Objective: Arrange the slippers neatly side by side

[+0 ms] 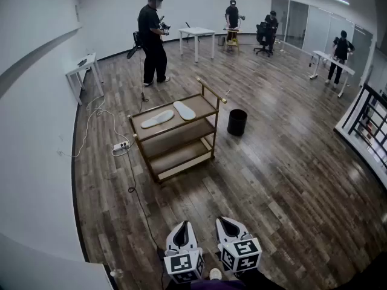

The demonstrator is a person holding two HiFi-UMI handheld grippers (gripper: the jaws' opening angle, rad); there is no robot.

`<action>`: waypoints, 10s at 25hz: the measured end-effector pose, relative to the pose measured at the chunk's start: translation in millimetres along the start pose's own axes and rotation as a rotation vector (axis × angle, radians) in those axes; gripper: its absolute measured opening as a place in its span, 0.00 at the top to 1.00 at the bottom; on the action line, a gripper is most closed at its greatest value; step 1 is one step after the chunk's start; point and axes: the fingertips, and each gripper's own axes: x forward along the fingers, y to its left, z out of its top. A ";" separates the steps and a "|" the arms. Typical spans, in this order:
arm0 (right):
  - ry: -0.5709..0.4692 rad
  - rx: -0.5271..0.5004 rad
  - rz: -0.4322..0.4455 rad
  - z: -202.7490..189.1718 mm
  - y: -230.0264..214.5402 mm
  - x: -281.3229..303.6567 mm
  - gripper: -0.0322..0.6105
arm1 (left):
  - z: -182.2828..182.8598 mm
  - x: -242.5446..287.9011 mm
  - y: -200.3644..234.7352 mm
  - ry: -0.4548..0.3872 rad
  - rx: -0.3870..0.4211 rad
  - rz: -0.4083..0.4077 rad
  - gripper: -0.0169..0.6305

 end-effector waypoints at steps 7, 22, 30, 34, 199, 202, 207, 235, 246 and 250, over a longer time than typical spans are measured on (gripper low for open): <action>0.001 -0.005 0.001 -0.4 2.9 0.6 0.95 | -1.6 -0.9 1.7 -0.009 -0.002 -0.002 0.97; -0.010 0.055 -0.061 -7.1 -6.0 -0.3 0.95 | -11.8 -7.7 9.5 0.003 -0.023 0.008 0.97; -0.013 0.074 -0.118 1.9 -3.5 12.4 0.95 | -9.0 -10.3 43.9 0.011 -0.054 0.033 0.97; -0.007 0.076 -0.141 -6.2 3.1 17.5 0.95 | -17.1 -10.5 62.3 0.021 -0.066 0.041 0.97; 0.728 -1.985 0.954 185.9 -284.5 851.9 0.94 | 150.4 646.0 388.2 0.091 -0.217 0.567 0.97; 0.780 -1.895 0.864 169.0 -295.0 863.8 0.94 | 149.0 644.2 386.3 0.097 -0.207 0.560 0.97; 0.822 -1.718 0.722 162.6 -304.5 880.4 0.94 | 149.6 647.3 381.8 0.096 -0.201 0.534 0.97; 0.345 -0.356 0.333 258.7 -226.0 823.7 0.91 | 0.7 788.6 376.1 0.858 0.632 -0.199 0.82; 0.334 -0.295 0.268 263.8 -238.3 816.5 0.91 | 22.3 799.1 391.6 0.859 0.080 -0.023 0.95; 0.325 -0.286 0.273 265.6 -233.5 819.5 0.91 | 48.2 796.7 397.7 0.803 -0.307 0.094 0.95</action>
